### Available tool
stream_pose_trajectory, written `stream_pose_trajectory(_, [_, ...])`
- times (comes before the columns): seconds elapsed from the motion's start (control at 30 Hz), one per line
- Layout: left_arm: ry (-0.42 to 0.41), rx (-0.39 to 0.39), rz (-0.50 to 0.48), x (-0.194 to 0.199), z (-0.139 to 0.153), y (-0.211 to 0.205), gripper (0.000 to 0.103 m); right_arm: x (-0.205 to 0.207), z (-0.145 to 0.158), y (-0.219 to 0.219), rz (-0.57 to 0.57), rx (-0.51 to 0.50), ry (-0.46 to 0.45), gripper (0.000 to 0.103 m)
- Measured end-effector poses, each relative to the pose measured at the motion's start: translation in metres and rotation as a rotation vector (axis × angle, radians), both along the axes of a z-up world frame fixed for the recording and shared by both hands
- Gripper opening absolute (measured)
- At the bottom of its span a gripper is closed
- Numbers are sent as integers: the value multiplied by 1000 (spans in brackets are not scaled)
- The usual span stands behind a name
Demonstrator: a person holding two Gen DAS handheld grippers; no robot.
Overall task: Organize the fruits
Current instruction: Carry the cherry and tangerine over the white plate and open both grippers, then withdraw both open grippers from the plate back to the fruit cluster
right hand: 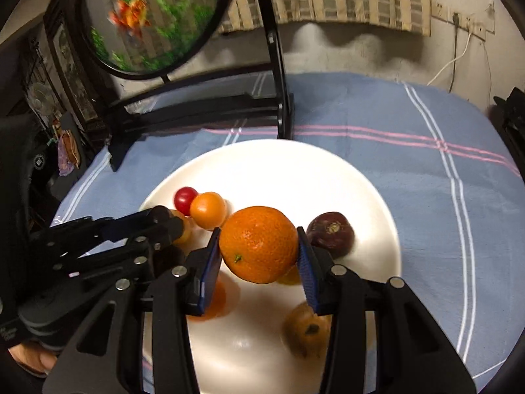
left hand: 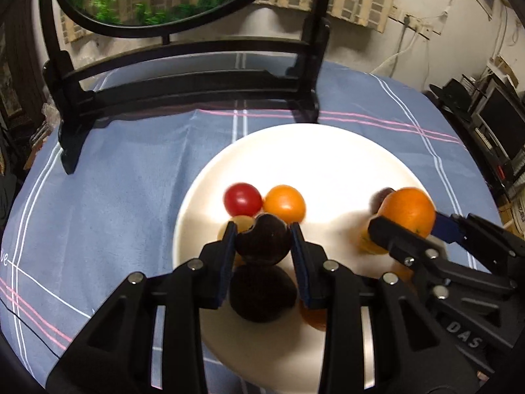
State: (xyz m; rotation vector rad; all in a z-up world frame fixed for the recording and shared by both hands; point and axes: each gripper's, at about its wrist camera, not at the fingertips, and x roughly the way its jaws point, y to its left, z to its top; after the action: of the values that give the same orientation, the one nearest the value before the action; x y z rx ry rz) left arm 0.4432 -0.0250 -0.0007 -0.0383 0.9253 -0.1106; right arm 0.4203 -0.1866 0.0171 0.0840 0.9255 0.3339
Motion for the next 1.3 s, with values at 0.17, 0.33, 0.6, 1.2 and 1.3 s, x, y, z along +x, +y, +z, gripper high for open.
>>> stream_pose_trajectory(0.17, [7,-39,34,3,1,13,61,-6,8,-1,-9,-5,-50,55])
stream_pose_trajectory(0.33, [-28,-41,4,-16,19,12,66,-28,26,-21,-34,73,-86,57])
stream_pose_trajectory(0.6, [-88,-15,-63,-85,46,10,72,-102,43,-59,-61,137,-104,67])
stream_pose_trajectory(1.2, [-110,29,-166,-245,33,14,78,-252,29,-64,-65,68,-99,68])
stream_pose_trajectory(1.3, [-102,37,-172,-263,24,16,79,-274,23,-63,-62,59,-88,70])
